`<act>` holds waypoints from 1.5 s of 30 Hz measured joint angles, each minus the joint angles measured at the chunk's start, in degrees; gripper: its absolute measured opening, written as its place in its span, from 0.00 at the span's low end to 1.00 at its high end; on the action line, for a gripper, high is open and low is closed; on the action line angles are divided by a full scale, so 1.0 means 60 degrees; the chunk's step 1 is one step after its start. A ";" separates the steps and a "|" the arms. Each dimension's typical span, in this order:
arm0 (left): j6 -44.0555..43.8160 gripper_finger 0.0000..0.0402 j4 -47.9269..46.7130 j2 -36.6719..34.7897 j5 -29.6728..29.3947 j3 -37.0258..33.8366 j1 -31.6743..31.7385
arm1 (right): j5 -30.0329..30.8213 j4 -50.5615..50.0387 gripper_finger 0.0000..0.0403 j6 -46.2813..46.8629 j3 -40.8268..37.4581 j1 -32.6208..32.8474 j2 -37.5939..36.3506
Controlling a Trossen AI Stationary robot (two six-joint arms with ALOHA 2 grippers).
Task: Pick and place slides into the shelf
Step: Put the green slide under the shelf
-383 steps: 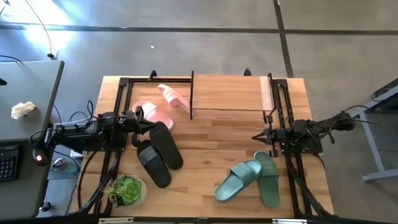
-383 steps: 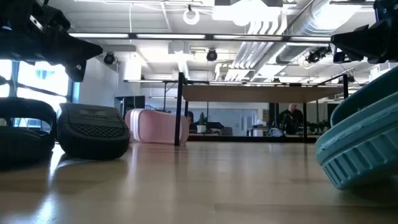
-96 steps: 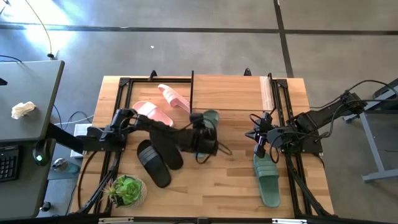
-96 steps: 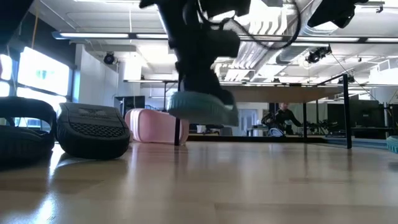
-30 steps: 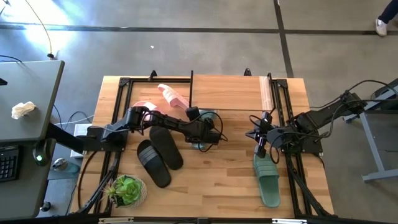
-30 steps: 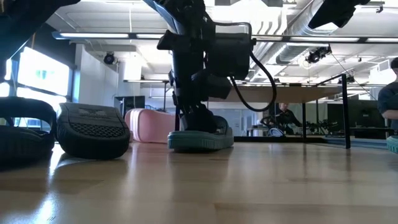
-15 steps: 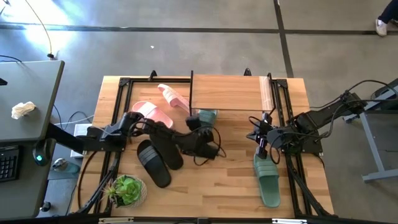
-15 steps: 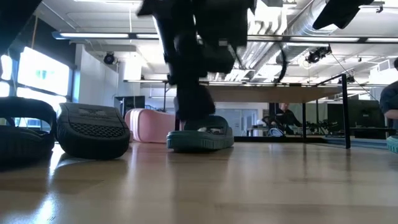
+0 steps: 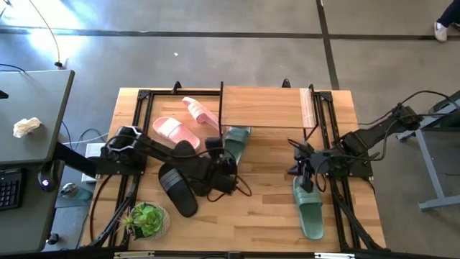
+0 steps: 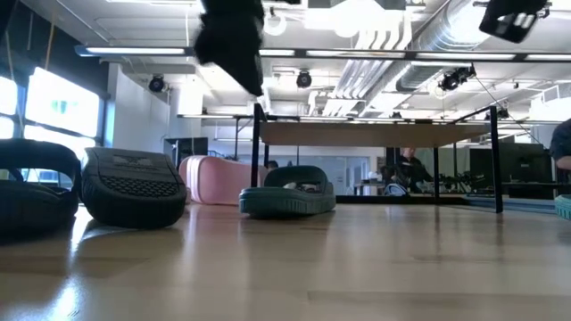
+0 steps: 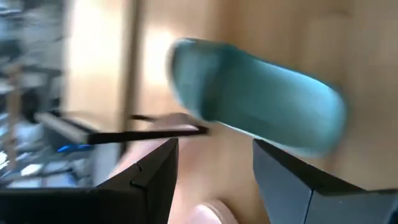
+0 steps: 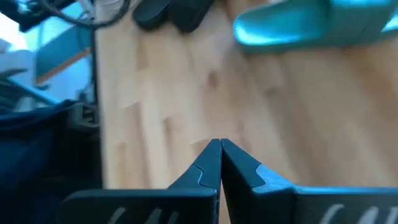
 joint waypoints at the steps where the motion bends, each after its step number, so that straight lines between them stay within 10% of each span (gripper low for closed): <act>1: 0.0323 0.47 0.0145 -0.0099 0.0509 -0.0089 -0.0048 | -0.0051 -0.0004 0.00 0.0316 0.0000 0.0184 0.0000; 13: 0.5767 0.45 0.5081 -0.0807 1.1262 -0.1908 -0.0117 | 0.0191 -0.0101 0.00 0.5236 0.0014 0.2764 0.0020; 22: 0.5693 0.33 0.4078 -0.0808 1.1115 -0.1907 0.0995 | 0.0226 -0.1257 0.00 0.6962 0.0466 0.3723 0.1418; 35: 0.5689 0.27 0.4014 -0.0916 1.2608 -0.1933 0.1768 | 0.1486 -0.7314 0.00 0.6410 0.5276 0.4770 0.6082; 45: 0.5008 0.22 0.4940 -0.1909 0.9080 -0.1929 0.1783 | -0.1203 -0.7513 0.00 0.6995 0.5204 0.4812 0.7794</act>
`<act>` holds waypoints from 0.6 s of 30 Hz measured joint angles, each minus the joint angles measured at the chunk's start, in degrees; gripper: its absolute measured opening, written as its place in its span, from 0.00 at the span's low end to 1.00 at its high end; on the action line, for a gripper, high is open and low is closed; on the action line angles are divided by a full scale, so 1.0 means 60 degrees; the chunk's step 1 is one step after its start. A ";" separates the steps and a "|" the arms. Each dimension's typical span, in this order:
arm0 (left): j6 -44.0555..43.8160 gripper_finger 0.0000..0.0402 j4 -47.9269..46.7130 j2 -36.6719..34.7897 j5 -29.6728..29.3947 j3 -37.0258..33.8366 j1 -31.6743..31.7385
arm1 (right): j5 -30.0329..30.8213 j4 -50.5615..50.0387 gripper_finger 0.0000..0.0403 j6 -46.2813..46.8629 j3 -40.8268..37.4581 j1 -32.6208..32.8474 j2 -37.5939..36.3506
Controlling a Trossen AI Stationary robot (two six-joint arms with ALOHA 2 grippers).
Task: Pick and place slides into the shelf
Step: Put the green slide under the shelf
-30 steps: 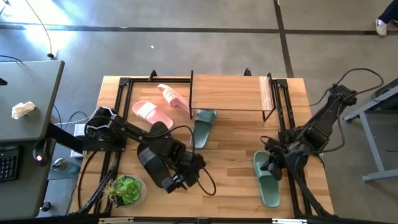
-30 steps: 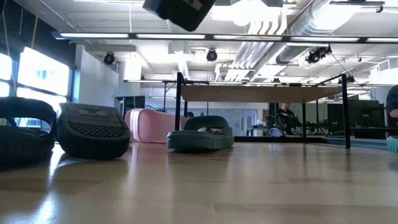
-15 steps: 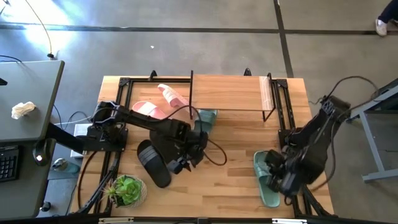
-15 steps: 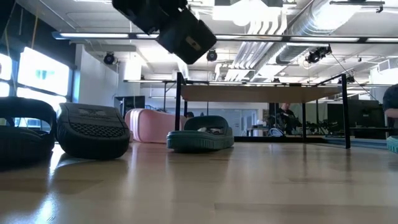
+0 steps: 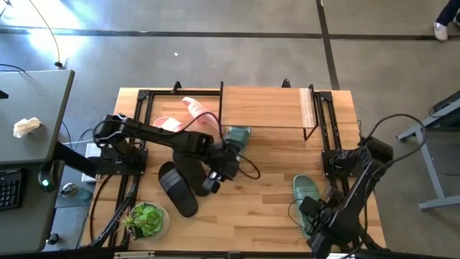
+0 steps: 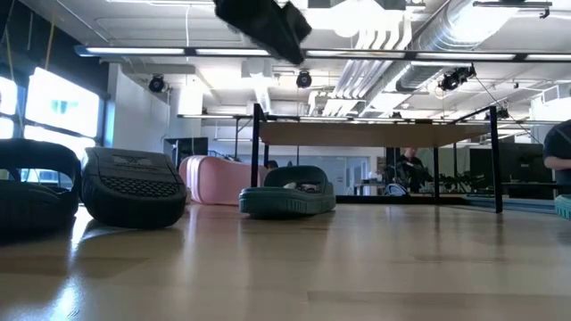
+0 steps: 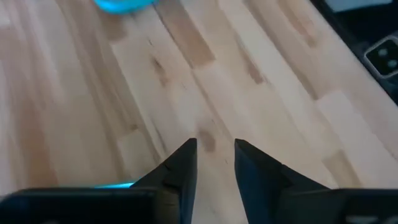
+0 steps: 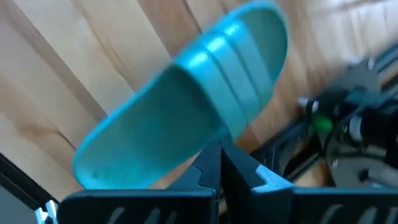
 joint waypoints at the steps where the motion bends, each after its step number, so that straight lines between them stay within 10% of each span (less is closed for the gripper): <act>1: 0.0001 0.22 -0.0121 -0.0172 -0.0006 0.0000 -0.0013 | -0.0058 0.0026 0.00 0.0042 -0.0009 0.0023 0.0089; 18: -0.1288 0.10 0.2519 -0.4438 -0.0553 -0.4252 0.0373 | -0.0296 0.0079 0.06 0.1556 -0.0009 0.0898 0.0275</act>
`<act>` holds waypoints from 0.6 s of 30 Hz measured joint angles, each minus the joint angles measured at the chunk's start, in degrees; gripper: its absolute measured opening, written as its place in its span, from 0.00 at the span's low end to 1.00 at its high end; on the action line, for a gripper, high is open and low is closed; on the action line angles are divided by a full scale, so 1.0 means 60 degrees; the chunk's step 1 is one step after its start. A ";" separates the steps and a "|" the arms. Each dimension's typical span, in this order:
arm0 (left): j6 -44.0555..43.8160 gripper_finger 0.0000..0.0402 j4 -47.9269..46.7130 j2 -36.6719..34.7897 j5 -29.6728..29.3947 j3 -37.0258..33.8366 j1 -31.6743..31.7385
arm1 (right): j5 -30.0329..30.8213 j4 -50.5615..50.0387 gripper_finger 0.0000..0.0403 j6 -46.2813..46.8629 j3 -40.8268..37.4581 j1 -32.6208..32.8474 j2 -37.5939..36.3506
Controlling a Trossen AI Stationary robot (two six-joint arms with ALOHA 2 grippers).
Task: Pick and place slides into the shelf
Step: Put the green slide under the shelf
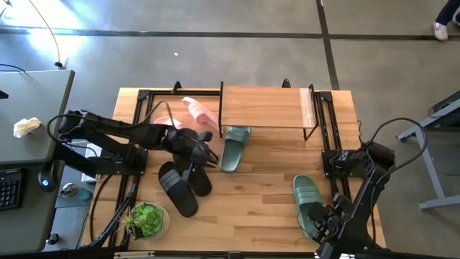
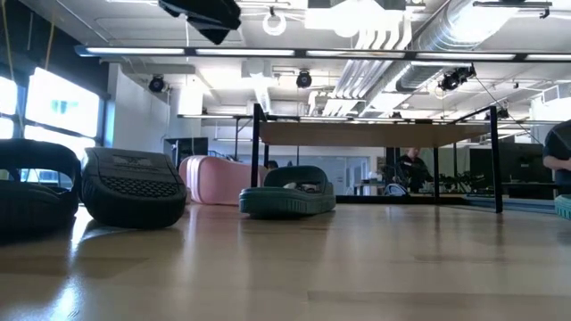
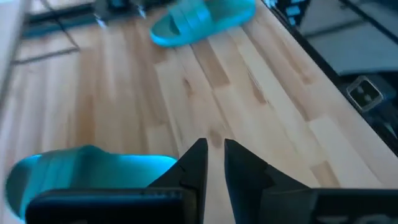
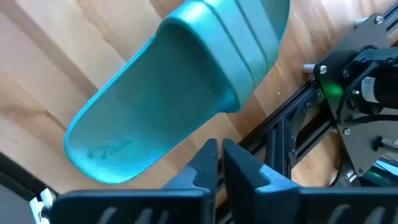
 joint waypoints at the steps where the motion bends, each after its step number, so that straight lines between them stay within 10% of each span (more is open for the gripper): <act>1: -0.0033 0.10 0.0041 -0.0196 -0.0112 -0.0189 0.0001 | 0.0052 0.0004 0.09 0.0002 0.0000 0.0040 0.0000; 9: -0.0105 0.10 -0.0503 -0.0643 -0.0779 -0.0570 -0.0017 | 0.1471 0.0063 0.39 -0.1140 -0.0346 0.0256 0.0105; 18: -0.0102 0.10 -0.1025 -0.0640 -0.0726 -0.0575 -0.0017 | 0.1312 0.0250 0.43 -0.1868 -0.1479 0.0238 0.0612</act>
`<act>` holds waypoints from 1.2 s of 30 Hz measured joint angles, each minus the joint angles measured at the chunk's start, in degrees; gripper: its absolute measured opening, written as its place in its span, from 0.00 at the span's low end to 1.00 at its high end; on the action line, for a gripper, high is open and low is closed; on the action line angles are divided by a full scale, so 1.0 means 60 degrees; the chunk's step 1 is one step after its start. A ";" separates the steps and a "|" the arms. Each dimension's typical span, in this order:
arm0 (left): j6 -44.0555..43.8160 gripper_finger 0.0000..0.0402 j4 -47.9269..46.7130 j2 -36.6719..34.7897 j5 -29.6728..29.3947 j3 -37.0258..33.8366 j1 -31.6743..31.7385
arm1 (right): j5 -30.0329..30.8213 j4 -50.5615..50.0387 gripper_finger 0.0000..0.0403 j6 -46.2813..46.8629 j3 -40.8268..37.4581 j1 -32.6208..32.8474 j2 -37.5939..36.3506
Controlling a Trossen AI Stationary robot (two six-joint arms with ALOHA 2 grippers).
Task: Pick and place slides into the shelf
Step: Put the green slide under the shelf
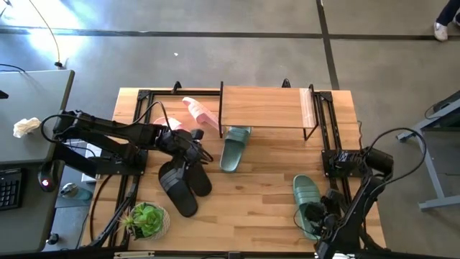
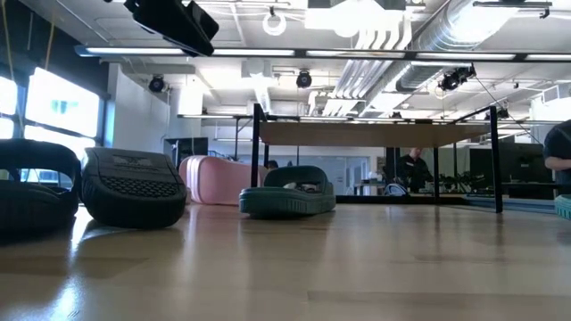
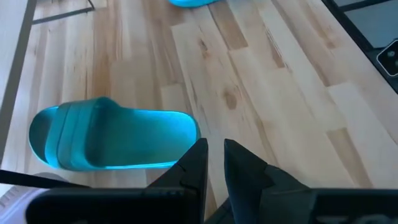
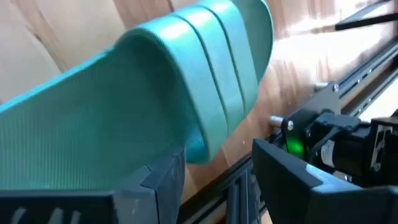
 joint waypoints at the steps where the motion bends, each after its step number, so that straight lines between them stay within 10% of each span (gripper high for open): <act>1: 0.0002 0.10 -0.0001 0.0000 0.0015 0.0000 0.0000 | 0.0034 0.0014 0.43 -0.0002 -0.0030 0.0000 0.0003; 20: -0.0009 0.10 0.0003 0.0011 0.0016 0.0000 -0.0004 | 0.0274 0.0900 0.41 -0.0494 -0.1722 -0.0887 0.0010; 36: -0.0029 0.10 -0.0008 0.0011 0.0016 0.0000 -0.0004 | 0.2225 0.0352 0.03 -0.0037 -0.2196 -0.1636 0.0014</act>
